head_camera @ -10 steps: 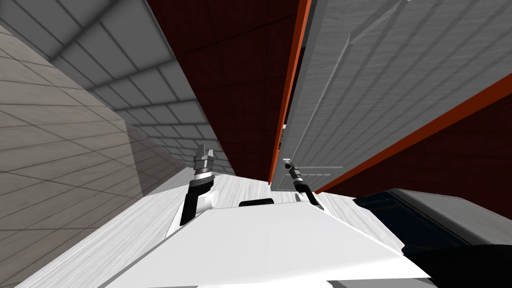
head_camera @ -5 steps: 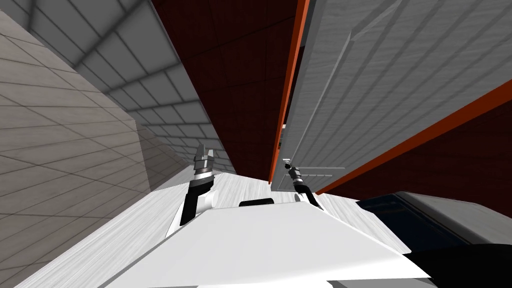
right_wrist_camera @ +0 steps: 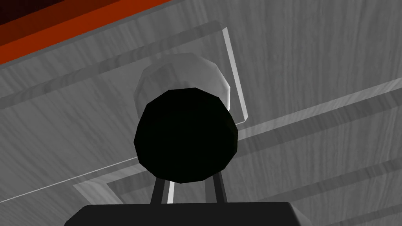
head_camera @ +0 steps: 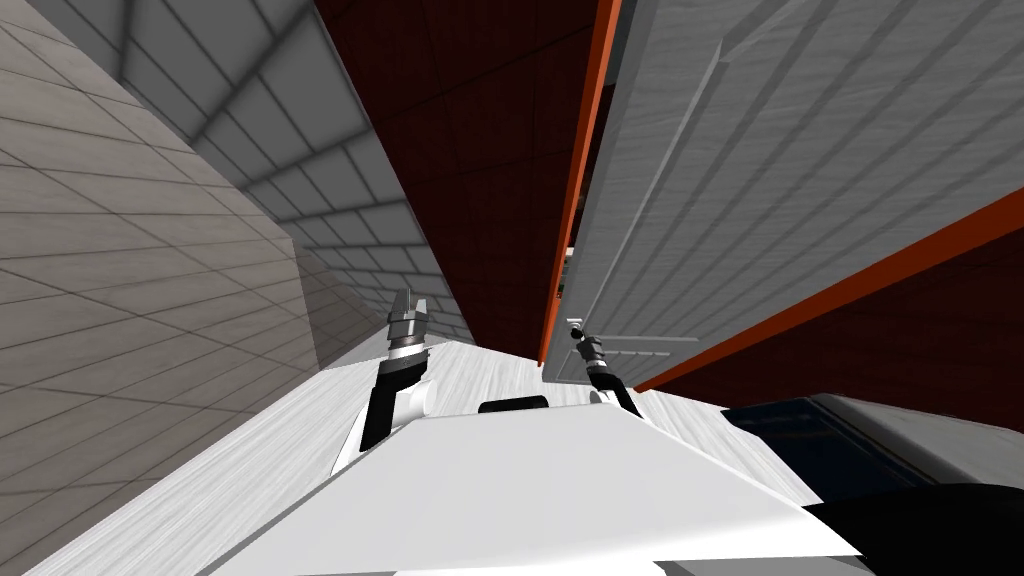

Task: Pull the door open

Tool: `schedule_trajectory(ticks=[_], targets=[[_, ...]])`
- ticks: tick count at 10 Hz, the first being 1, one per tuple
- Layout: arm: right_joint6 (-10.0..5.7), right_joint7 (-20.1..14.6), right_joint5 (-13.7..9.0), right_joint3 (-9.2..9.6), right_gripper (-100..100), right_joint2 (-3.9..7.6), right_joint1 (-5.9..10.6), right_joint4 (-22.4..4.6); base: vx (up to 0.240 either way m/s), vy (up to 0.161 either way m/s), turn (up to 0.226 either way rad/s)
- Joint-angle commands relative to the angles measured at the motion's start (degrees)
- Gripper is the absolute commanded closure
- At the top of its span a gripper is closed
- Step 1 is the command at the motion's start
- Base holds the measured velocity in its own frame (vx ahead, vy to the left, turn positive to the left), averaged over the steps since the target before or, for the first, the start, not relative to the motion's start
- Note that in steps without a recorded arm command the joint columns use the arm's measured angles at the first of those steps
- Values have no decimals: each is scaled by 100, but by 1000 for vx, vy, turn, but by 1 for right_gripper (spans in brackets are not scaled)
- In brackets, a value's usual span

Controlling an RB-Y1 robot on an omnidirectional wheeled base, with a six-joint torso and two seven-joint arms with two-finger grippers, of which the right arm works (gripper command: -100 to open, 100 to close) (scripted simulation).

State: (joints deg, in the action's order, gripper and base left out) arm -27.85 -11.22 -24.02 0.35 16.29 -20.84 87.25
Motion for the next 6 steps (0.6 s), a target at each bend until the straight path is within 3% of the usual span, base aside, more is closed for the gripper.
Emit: schedule_trajectory(ticks=[1,2,3,4,5,6], targets=[[-29,-281,-253,190,100,-35,82,128,-51,-27,112],[-29,-281,-253,190,100,-35,82,128,-38,-16,71],[-38,-518,-496,251,100,-19,37,179,-43,-22,92],[-38,-518,-496,251,100,-19,37,179,-41,-37,38],[-46,-730,-728,309,100,-5,-6,227,-46,-26,93],[-46,-753,-728,309,100,-5,-6,227,-34,-14,53]])
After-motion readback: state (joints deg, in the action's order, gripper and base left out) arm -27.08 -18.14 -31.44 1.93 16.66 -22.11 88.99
